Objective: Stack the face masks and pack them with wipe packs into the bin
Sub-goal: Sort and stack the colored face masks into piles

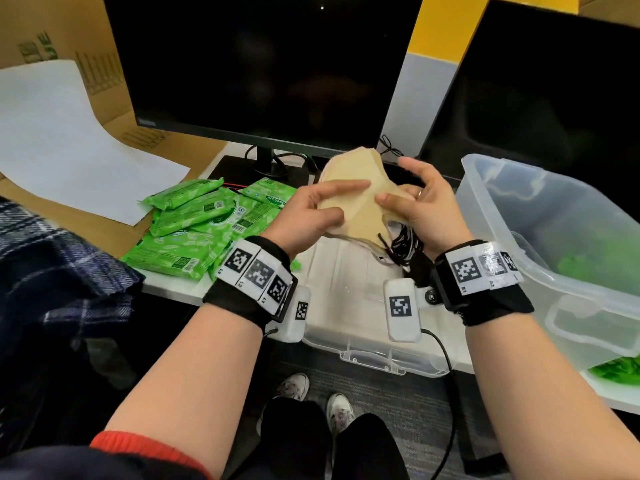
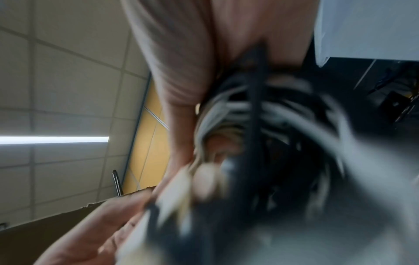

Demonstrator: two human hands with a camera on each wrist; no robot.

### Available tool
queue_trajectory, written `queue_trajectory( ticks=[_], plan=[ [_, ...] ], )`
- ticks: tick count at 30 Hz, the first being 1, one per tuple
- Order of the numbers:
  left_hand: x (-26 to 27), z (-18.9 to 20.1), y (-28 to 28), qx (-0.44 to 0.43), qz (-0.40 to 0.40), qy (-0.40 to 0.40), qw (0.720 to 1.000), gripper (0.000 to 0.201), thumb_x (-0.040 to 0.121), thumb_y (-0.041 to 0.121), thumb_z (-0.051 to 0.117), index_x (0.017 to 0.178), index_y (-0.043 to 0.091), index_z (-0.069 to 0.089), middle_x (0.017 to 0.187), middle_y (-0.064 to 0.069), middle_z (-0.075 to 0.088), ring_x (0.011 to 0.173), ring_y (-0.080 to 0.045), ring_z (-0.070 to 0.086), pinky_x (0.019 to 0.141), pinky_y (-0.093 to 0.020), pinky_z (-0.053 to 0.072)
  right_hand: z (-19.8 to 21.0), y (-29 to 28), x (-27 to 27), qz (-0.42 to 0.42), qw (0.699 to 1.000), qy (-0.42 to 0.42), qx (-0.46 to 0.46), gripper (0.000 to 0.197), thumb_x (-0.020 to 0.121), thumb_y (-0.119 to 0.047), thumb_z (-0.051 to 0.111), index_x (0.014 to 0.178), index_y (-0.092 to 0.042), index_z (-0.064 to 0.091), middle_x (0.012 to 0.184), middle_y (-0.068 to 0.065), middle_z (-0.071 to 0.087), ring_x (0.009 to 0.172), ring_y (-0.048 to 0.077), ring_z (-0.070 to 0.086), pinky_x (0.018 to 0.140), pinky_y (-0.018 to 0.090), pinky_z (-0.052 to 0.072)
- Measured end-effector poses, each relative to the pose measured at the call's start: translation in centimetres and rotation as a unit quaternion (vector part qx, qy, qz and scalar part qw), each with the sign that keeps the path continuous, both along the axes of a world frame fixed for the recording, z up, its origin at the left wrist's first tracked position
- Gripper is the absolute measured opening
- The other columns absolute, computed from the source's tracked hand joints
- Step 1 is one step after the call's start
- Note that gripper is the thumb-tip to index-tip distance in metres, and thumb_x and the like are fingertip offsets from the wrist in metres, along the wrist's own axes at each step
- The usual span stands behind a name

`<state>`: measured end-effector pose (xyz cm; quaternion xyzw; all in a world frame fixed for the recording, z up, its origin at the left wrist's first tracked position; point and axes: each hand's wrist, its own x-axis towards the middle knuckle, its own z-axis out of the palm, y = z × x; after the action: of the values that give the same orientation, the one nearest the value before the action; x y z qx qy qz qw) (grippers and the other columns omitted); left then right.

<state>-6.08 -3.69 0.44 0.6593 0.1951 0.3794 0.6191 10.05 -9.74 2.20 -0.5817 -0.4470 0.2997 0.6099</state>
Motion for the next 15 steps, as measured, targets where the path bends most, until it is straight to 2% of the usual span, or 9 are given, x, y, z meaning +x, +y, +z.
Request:
queue_trajectory(
  ticks=[2,4,6,8,10,13,15],
  plan=[
    [0.2,0.2,0.1,-0.011,0.008,0.014,1.0,0.042,0.086,-0.01,0.045,0.116,0.015,0.059,0.098,0.007,0.062,0.081,0.003,0.062,0.079,-0.016,0.051,-0.1,-0.1,0.2,0.065,0.997,-0.029,-0.025,0.063,0.072,0.008,0.069,0.126,-0.012,0.046,0.086,0.006,0.066,0.075,0.012,0.067,0.076,0.029,0.056],
    [0.2,0.1,0.5,-0.005,0.06,0.015,0.998,0.027,0.086,-0.003,0.056,0.106,0.013,0.065,0.096,0.006,0.064,0.082,0.003,0.062,0.081,-0.015,0.051,-0.4,-0.1,0.5,0.106,0.991,-0.061,-0.057,0.066,0.066,0.014,0.071,0.124,-0.009,0.049,0.091,0.005,0.067,0.079,0.013,0.068,0.077,0.029,0.057],
    [0.0,-0.3,1.3,-0.029,0.132,-0.008,0.991,0.02,0.083,-0.001,0.062,0.093,0.014,0.069,0.094,0.004,0.067,0.085,0.0,0.063,0.083,-0.016,0.052,-0.7,0.0,0.8,0.067,0.993,-0.073,-0.058,0.063,0.065,0.018,0.07,0.121,-0.003,0.052,0.081,-0.001,0.07,0.072,0.008,0.068,0.07,0.02,0.055],
    [0.0,-0.7,1.9,-0.053,0.179,-0.032,0.982,0.021,0.081,-0.002,0.063,0.084,0.017,0.07,0.093,0.004,0.069,0.095,-0.009,0.064,0.094,-0.027,0.05,-0.9,0.3,1.1,-0.015,0.998,-0.048,-0.03,0.054,0.068,0.016,0.069,0.116,-0.002,0.054,0.068,-0.004,0.07,0.064,0.005,0.067,0.063,0.015,0.052],
    [0.2,-0.7,1.8,-0.056,0.196,-0.036,0.978,0.021,0.081,-0.003,0.063,0.083,0.017,0.07,0.09,0.007,0.068,0.097,-0.009,0.063,0.098,-0.03,0.047,-1.2,0.6,1.2,-0.039,0.998,-0.037,-0.019,0.052,0.068,0.015,0.07,0.114,-0.006,0.054,0.073,0.002,0.07,0.064,0.007,0.068,0.063,0.016,0.053],
    [0.6,-0.7,1.7,-0.059,0.218,-0.031,0.974,0.019,0.084,-0.003,0.06,0.093,0.01,0.07,0.09,0.008,0.066,0.095,-0.005,0.061,0.099,-0.03,0.046,-1.8,1.0,0.8,-0.005,0.995,-0.077,-0.061,0.052,0.067,0.012,0.072,0.114,-0.006,0.056,0.084,0.008,0.069,0.071,0.013,0.068,0.072,0.024,0.055],
    [0.6,-0.9,1.9,-0.068,0.22,-0.017,0.973,0.024,0.089,-0.003,0.052,0.1,0.011,0.069,0.099,0.005,0.064,0.105,-0.011,0.058,0.1,-0.03,0.045,-1.8,1.5,1.6,-0.042,0.993,-0.086,-0.072,0.043,0.071,0.005,0.072,0.109,-0.008,0.057,0.079,0.011,0.066,0.065,0.015,0.063,0.064,0.023,0.051]
  ],
)
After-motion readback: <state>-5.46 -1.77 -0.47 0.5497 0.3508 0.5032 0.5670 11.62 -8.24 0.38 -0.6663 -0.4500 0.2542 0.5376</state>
